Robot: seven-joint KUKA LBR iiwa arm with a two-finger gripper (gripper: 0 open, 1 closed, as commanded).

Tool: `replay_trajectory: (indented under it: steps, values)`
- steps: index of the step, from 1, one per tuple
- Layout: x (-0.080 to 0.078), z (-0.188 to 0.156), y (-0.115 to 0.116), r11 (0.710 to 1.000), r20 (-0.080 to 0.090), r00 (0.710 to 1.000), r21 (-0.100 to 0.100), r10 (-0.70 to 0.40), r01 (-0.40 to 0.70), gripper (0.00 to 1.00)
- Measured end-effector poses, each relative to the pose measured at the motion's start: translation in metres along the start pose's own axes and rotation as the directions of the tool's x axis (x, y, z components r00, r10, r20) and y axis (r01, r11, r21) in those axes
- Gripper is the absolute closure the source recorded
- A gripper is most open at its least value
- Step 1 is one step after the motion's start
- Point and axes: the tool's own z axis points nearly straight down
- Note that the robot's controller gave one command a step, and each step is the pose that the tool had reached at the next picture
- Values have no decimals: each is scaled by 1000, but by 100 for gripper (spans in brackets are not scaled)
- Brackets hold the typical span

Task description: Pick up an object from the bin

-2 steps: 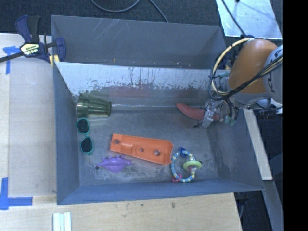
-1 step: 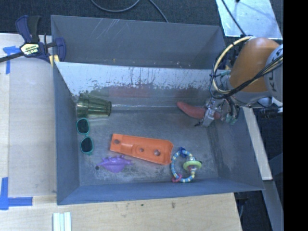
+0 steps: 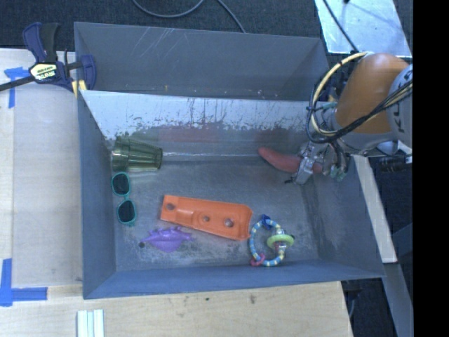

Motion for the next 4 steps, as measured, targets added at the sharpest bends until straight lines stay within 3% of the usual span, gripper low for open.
replay_trajectory:
  steps: [4]
  values:
    - [-1,-24,0,1000,5,1000,-1,-1,1,100]
